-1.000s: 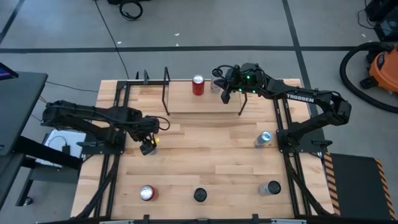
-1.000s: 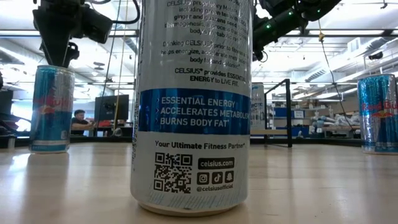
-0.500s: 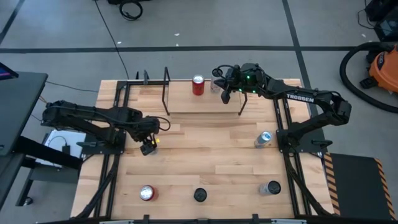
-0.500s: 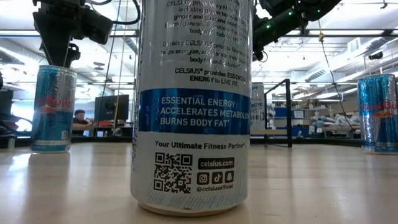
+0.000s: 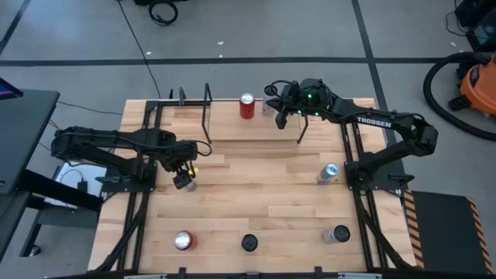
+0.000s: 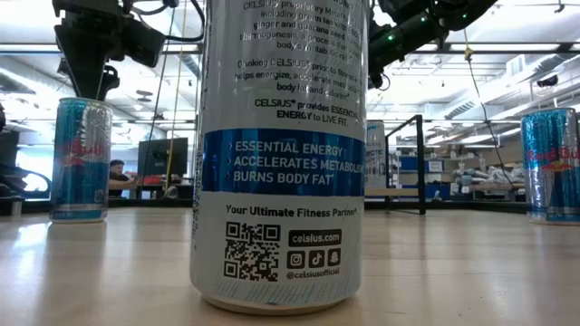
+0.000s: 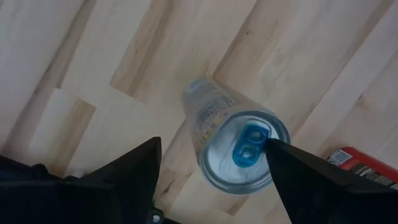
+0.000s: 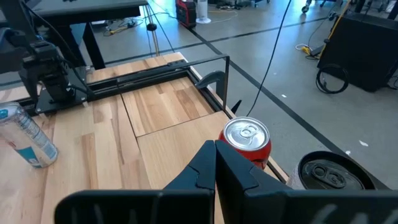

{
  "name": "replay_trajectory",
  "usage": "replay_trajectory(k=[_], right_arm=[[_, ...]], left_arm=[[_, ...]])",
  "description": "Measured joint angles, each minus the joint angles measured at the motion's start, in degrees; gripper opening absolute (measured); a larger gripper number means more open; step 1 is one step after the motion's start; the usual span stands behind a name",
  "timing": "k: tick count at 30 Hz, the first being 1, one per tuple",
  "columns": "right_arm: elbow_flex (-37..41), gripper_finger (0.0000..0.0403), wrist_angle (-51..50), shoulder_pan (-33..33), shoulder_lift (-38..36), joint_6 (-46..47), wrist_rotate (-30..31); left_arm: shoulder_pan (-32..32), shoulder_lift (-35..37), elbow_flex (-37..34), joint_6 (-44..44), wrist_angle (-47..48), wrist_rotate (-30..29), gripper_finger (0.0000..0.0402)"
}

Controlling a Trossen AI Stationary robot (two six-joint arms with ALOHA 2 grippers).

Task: Place canned beverage on shelf
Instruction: Put the left blue soda can on the shelf

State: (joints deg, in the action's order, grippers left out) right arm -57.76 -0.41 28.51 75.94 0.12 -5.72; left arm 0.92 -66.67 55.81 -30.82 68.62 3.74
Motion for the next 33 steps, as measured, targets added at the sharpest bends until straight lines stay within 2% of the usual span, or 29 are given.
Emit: replay_trajectory(k=[6, 14, 33], right_arm=[[0.00, 0.0009, 0.38, 0.00, 0.00, -0.21, -0.02], [0.00, 0.0009, 0.35, 0.00, 0.00, -0.31, -0.01], [0.00, 0.0009, 1.25, 0.00, 0.00, -0.28, 0.06]], left_arm=[[2.96, -0.02, 0.07, 1.74, 0.48, 1.82, 0.0291], [5.45, 0.07, 4.31, 3.52, 0.51, 4.37, 0.0291], [5.45, 0.07, 6.05, 4.44, 0.22, 4.51, 0.0291]])
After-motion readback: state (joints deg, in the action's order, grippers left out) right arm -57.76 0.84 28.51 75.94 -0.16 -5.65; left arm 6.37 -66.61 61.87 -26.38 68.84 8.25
